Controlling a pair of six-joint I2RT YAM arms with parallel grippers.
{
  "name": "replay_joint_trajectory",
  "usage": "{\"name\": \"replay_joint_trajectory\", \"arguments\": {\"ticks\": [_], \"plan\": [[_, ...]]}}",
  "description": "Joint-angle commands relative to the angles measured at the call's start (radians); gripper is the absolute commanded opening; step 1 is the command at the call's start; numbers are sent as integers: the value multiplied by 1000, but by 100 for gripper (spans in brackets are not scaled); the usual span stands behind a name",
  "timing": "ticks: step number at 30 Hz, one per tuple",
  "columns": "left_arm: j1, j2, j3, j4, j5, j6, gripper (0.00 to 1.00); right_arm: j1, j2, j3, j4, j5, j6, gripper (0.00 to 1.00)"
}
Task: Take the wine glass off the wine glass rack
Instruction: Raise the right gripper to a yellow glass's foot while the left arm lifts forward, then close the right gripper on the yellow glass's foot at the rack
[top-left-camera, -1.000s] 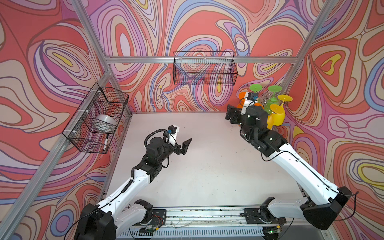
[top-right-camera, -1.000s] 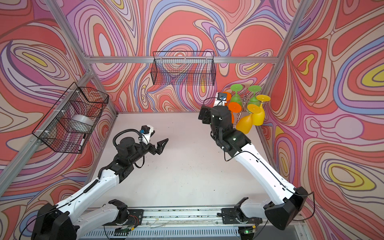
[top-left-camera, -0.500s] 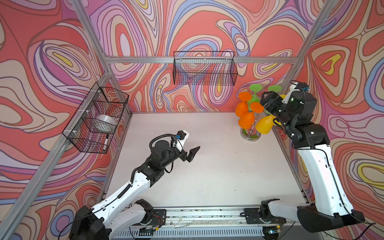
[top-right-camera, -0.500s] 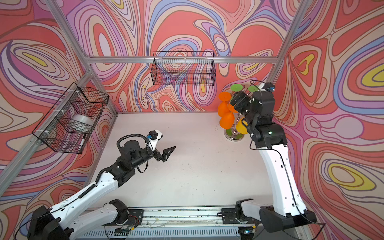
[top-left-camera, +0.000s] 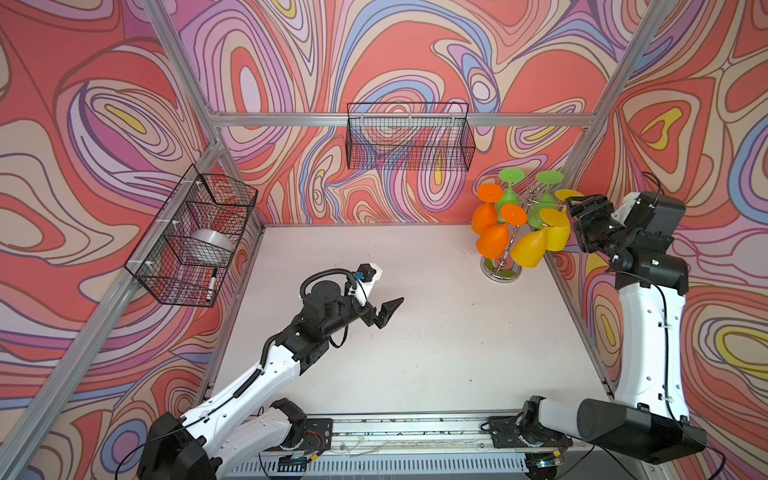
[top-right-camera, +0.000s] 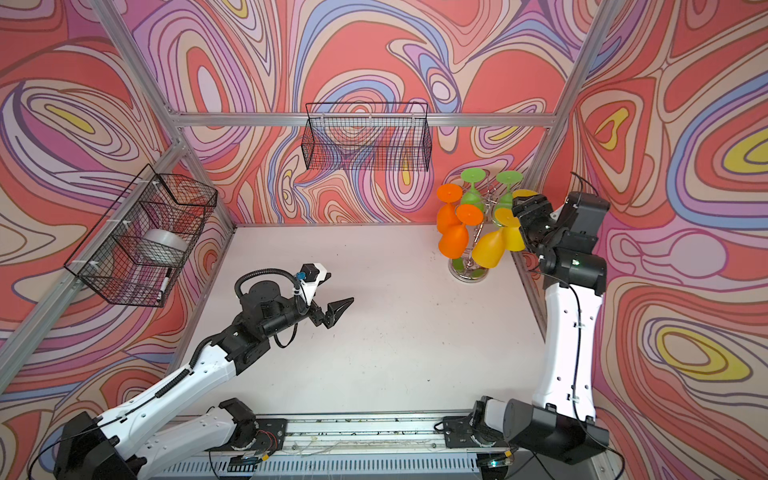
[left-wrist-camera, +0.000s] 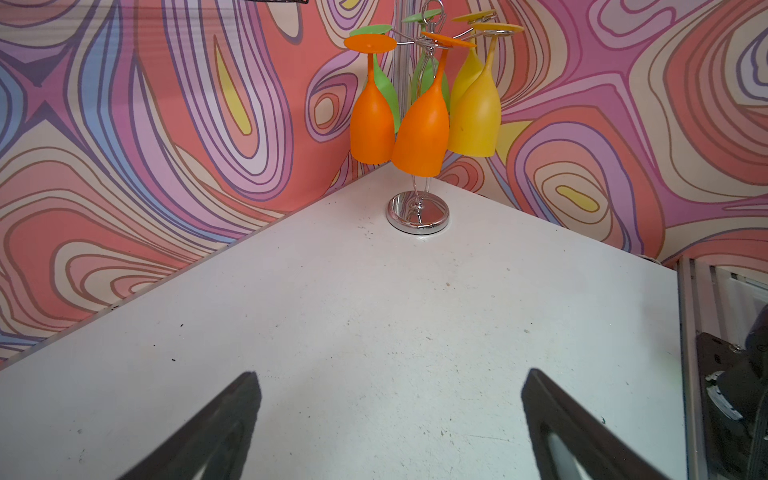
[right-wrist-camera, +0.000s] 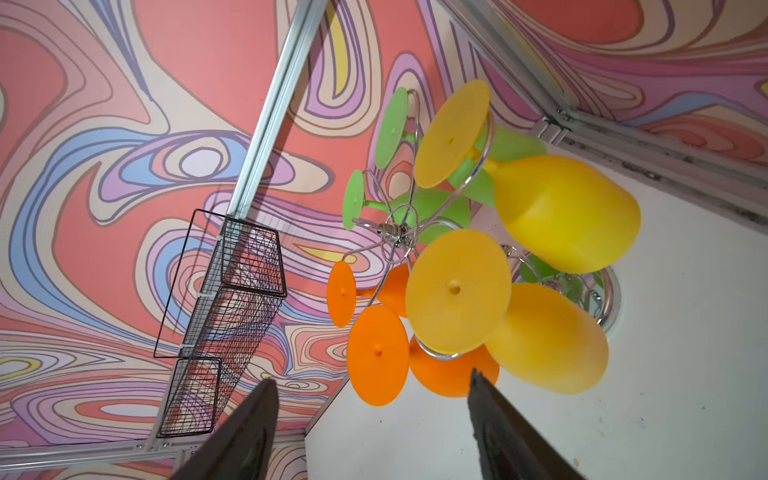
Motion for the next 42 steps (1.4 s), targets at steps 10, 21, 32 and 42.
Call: {"name": "replay_joint_trajectory", "arguments": {"ticks": [10,21,32,42], "plan": [[-9,-2,38,-9,65,-2,98,-54,9,-195,184,-130,215,62],[-9,0,37,-6,73,-6,98,-88,34,-269,311,-107,290,51],[-9,6,38,-2,84,-12,97,-93,79,-283,419,-98,331,36],[-9,12,38,1,86,-9,97,-93,106,-305,496,-112,384,21]]}}
